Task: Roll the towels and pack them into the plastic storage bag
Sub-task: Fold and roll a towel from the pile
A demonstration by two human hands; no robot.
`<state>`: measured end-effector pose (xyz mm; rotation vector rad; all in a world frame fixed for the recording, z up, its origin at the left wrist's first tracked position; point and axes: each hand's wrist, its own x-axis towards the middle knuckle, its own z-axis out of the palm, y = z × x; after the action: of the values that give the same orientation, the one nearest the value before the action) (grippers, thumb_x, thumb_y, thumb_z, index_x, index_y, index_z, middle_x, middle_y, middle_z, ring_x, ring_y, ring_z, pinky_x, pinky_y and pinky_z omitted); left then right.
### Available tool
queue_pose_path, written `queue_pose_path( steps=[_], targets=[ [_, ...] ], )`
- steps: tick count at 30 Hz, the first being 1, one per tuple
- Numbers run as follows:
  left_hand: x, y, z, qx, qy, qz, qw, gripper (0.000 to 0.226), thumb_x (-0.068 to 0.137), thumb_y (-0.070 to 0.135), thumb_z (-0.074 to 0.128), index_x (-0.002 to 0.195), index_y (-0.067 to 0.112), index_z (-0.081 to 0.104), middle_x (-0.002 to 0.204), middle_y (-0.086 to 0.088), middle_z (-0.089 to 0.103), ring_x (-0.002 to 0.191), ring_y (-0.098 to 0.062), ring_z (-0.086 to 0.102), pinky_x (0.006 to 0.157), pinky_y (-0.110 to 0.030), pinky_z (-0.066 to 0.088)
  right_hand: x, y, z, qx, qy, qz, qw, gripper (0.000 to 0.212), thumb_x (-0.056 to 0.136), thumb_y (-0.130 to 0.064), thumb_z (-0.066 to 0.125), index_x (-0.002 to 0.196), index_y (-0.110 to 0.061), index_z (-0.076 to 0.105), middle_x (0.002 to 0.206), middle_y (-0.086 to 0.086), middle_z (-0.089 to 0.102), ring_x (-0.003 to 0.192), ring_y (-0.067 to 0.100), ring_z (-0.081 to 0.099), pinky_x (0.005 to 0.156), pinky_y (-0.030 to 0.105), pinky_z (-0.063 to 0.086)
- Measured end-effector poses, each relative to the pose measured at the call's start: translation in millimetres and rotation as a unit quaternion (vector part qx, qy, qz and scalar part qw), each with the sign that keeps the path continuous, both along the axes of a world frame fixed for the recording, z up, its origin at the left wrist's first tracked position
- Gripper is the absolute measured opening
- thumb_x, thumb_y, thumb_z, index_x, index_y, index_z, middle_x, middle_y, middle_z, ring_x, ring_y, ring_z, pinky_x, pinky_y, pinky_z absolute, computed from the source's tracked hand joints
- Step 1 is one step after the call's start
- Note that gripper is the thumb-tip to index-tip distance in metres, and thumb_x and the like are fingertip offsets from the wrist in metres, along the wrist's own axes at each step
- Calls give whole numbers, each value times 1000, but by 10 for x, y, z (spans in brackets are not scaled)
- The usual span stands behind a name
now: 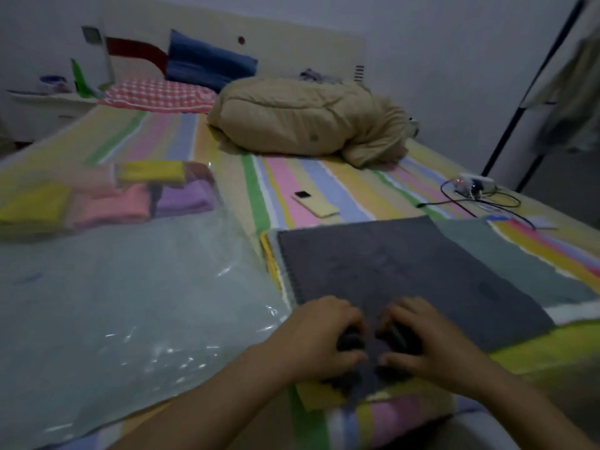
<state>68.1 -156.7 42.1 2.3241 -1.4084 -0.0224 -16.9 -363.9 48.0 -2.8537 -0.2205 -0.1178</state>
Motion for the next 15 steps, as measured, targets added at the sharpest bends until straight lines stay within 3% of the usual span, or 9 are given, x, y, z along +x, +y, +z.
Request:
queue_pose_path(
  steps=[5, 10, 13, 15],
  targets=[
    [-57, -109, -174, 39, -24, 3, 999, 55, 67, 58, 73, 106, 27, 50, 106, 7, 49, 97, -13, 47, 80, -29, 40, -32, -217, -92, -26, -15, 66, 997, 40, 66, -60, 68, 98, -37, 59, 112, -19, 57, 102, 7, 58, 78, 24, 50],
    [-140, 14, -281, 73, -18, -23, 997, 74, 60, 56, 74, 118, 28, 39, 120, 7, 46, 105, -12, 48, 86, -30, 43, 0, -335, -114, -99, 6, 139, 985, 57, 59, -64, 55, 109, -36, 53, 122, -15, 54, 107, 7, 52, 78, 19, 44],
    [-170, 44, -285, 37, 32, -6, 999, 72, 64, 50, 75, 124, 29, 40, 123, 11, 49, 109, -10, 52, 87, -29, 44, 14, -403, -164, -54, -30, 143, 988, 36, 69, -52, 56, 100, -34, 56, 119, -14, 63, 105, 9, 62, 75, 28, 55],
    [-189, 55, -240, 10, 72, 9, 997, 70, 68, 53, 75, 125, 31, 41, 122, 16, 52, 108, -5, 54, 85, -27, 47, 44, -455, -188, -4, -58, 138, 989, 26, 80, -49, 51, 92, -29, 63, 115, -15, 68, 101, 5, 65, 74, 27, 56]
  ],
)
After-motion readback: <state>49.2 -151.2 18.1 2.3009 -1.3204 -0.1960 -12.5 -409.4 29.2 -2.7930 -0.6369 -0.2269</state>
